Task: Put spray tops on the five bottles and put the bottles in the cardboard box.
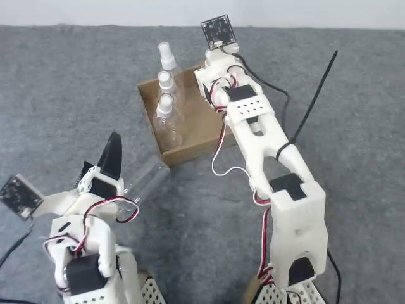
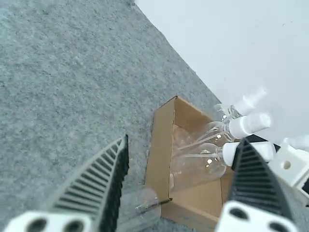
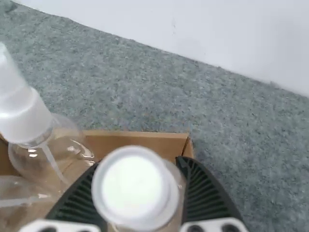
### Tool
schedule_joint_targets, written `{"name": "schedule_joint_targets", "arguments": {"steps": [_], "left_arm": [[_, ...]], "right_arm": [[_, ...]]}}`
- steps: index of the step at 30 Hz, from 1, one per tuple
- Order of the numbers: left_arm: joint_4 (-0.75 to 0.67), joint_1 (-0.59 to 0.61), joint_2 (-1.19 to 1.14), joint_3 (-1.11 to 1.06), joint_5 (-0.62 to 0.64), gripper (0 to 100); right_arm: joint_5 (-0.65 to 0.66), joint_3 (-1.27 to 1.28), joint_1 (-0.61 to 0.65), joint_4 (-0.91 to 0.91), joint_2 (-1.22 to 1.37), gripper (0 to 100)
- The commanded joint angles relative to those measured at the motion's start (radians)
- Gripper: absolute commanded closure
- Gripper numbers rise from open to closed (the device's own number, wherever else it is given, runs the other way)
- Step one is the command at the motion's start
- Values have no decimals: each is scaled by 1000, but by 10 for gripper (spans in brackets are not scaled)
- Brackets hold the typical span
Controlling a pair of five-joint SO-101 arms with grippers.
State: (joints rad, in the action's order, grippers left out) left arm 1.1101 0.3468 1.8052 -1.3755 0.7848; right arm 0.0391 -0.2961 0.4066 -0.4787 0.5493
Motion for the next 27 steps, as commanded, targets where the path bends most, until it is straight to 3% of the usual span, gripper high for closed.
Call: {"name": "schedule_joint_targets", "arguments": {"steps": [1,23,27], "left_arm": [[-29,5,18,39,5,677],[-31,5,20,36,5,677],[-31,3,20,36,3,677]], "right_arm": [[18,-115,-13,8,15,993],[20,-180,-15,58,171,991],[20,-176,-15,35,171,887]]}}
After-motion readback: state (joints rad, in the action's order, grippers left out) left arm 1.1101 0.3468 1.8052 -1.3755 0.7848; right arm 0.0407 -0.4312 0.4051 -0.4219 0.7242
